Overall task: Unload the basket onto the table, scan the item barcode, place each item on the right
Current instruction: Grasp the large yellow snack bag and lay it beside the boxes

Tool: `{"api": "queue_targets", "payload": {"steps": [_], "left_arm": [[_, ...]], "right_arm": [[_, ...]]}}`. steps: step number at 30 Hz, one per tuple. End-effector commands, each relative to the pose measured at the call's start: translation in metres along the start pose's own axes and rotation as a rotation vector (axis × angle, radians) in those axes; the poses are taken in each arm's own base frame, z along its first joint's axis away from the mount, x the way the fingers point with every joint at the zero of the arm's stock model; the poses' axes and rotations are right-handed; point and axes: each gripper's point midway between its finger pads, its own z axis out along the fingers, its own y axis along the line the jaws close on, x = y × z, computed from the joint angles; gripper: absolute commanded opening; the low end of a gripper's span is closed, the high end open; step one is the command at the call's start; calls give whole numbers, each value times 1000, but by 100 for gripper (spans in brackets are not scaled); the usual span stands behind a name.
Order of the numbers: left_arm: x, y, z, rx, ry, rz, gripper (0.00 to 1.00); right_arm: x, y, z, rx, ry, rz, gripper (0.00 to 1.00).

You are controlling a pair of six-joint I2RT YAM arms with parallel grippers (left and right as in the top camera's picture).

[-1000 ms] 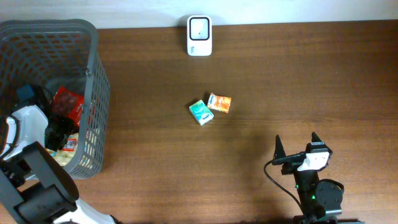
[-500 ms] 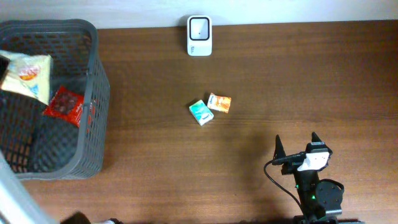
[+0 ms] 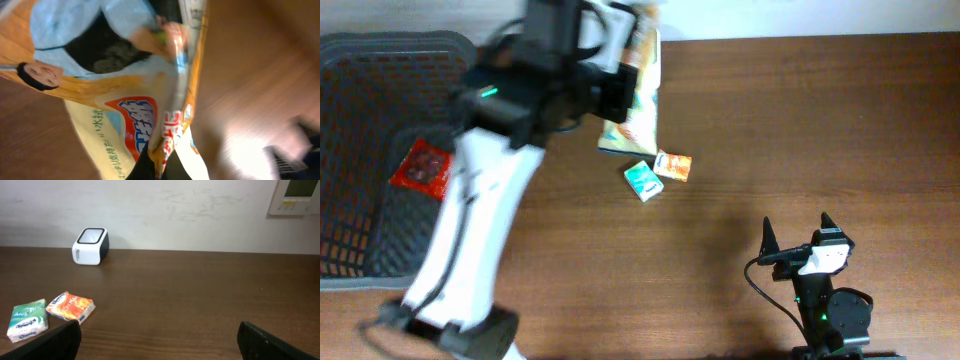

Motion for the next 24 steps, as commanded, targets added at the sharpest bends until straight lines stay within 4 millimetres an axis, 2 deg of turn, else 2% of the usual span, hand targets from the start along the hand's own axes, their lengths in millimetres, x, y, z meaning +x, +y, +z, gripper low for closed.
{"api": "queue_targets", "payload": {"steps": [1,2,3,6,9,12,16,18,21,24], "left_arm": [[34,60,57,-333,198,89,0],[44,76,65,-414,239,31,0],[69,91,84,-479,337,-23,0],[120,108,123,-568,499,-189,0],[163,116,158,-613,629,-265,0],[190,112,177,-613,712,-312,0],[207,100,193,-606,768,-279,0],[212,82,203,-540,781,-287,0],[207,56,217,-481,748,-263,1],[202,38,228,-456,708,-264,8]], "right_arm": [[3,-1,0,7,5,11,98],[3,-1,0,7,5,11,98],[3,-1,0,7,5,11,98],[3,-1,0,7,5,11,98],[3,-1,0,7,5,11,98],[3,-1,0,7,5,11,98],[3,-1,0,7,5,11,98],[3,-1,0,7,5,11,98],[3,-1,0,7,5,11,98],[3,-1,0,7,5,11,98]]}}
